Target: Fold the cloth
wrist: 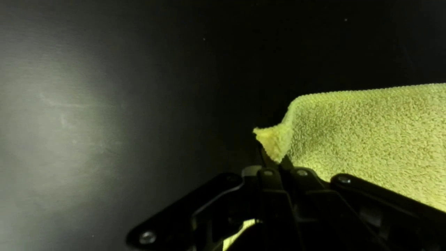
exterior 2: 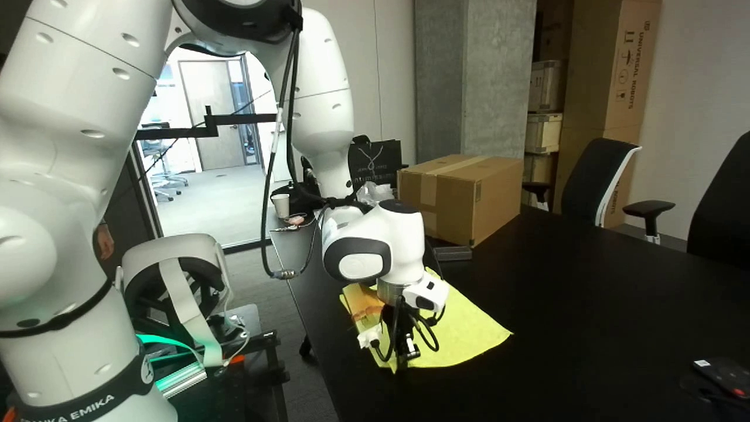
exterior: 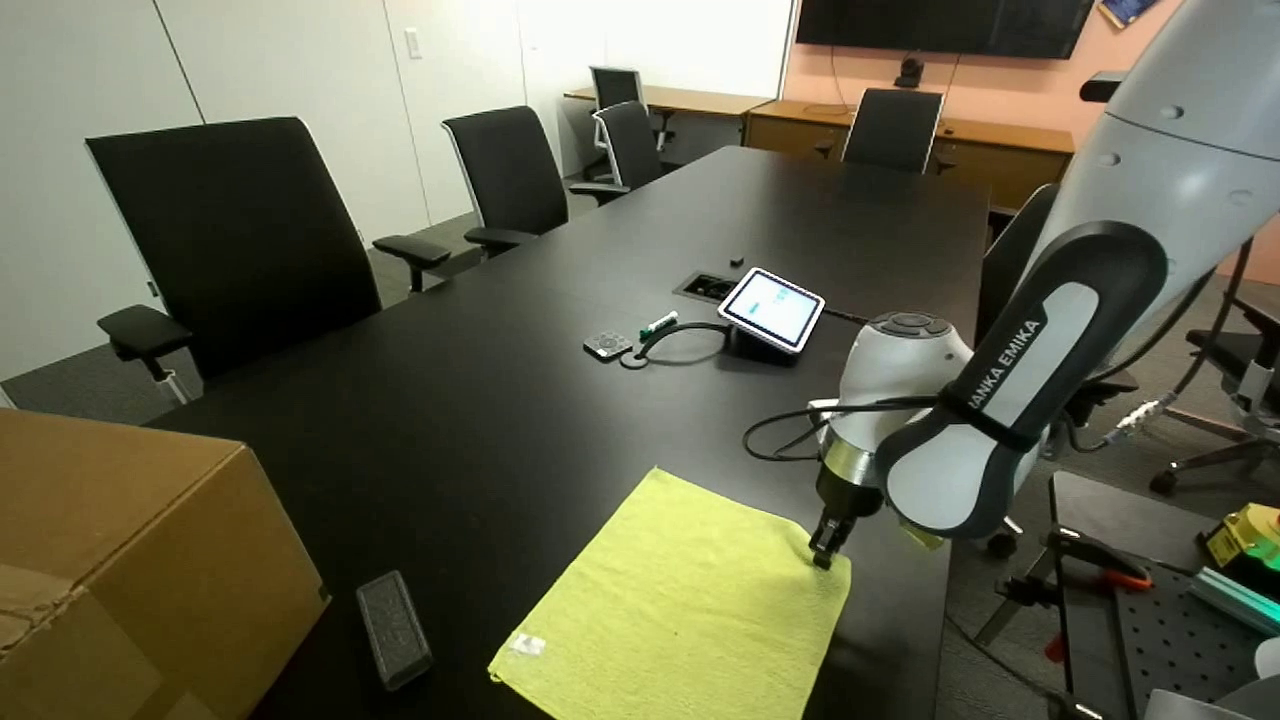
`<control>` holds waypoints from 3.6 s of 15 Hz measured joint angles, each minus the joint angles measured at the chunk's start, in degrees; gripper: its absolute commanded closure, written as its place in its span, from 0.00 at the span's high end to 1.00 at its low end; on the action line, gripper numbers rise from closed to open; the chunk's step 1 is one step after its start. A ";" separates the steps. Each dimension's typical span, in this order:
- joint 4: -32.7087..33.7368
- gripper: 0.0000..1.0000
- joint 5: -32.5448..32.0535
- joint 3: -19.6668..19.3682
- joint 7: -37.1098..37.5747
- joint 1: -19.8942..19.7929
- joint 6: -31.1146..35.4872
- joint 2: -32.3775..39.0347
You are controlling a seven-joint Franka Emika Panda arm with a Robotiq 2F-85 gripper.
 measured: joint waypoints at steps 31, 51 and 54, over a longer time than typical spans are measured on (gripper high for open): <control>41.12 0.04 -9.32 3.57 18.89 -6.14 -25.26 9.46; 64.08 0.66 -11.97 3.58 25.95 3.24 -29.10 23.03; 64.92 0.88 -12.84 3.44 25.93 3.28 -29.08 23.08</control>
